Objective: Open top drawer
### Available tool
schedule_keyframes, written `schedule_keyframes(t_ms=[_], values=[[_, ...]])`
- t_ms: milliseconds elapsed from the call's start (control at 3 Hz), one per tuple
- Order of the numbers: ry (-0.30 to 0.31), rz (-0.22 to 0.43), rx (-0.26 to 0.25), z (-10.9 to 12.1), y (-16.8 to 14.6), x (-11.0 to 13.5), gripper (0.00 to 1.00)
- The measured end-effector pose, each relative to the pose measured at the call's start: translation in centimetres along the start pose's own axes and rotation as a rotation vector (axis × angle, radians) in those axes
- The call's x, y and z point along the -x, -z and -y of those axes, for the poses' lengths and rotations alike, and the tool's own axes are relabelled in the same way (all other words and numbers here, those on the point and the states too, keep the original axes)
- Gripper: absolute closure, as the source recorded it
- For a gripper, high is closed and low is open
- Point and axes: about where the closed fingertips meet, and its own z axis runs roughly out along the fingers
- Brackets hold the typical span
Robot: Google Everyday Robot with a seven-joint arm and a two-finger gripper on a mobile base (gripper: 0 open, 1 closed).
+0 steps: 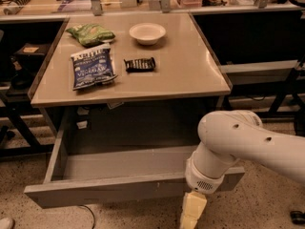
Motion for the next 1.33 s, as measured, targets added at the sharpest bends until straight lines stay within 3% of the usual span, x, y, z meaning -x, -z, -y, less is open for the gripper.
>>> schedule_keyframes(t_ms=[1333], values=[[-0.058,-0.003,0.034,-3.2,0.9,-2.3,0.0]])
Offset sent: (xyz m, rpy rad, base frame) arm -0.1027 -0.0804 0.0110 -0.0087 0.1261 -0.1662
